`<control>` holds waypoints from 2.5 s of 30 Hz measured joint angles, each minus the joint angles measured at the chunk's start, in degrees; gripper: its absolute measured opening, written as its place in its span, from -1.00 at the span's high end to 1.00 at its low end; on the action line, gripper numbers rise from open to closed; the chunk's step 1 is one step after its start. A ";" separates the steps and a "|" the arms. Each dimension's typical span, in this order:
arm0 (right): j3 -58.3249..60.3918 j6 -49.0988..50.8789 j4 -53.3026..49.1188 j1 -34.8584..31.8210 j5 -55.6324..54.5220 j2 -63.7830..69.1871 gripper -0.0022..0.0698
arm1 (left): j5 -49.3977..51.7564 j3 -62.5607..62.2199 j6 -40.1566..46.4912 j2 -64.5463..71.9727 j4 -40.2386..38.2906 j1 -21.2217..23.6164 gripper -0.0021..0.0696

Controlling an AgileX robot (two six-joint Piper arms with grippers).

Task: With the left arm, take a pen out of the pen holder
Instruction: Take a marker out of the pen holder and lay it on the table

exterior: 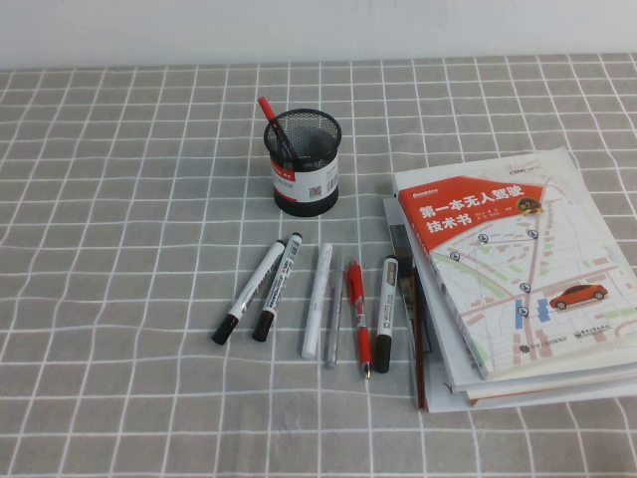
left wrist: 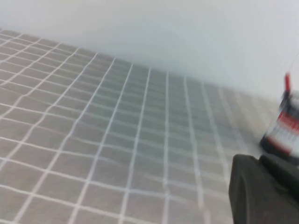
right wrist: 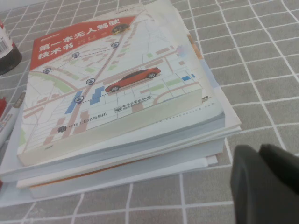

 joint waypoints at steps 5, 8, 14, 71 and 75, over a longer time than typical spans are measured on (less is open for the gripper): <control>0.00 0.00 0.00 0.00 0.00 0.00 0.97 | 0.00 0.00 0.00 0.00 0.00 0.00 0.94; 0.00 0.00 0.00 0.00 0.00 0.00 0.97 | -3.56 0.00 -1.95 0.00 0.00 0.00 0.94; 0.00 0.00 0.00 0.00 0.00 0.00 0.97 | -11.36 0.00 -8.98 0.00 0.00 0.00 0.94; 0.00 0.00 0.00 0.00 0.00 0.00 0.97 | -14.23 -70.46 -28.87 99.30 32.02 -17.16 -0.33; 0.00 0.00 0.00 0.00 0.00 0.00 0.97 | -15.50 -73.60 -30.19 104.21 32.23 -17.16 -0.33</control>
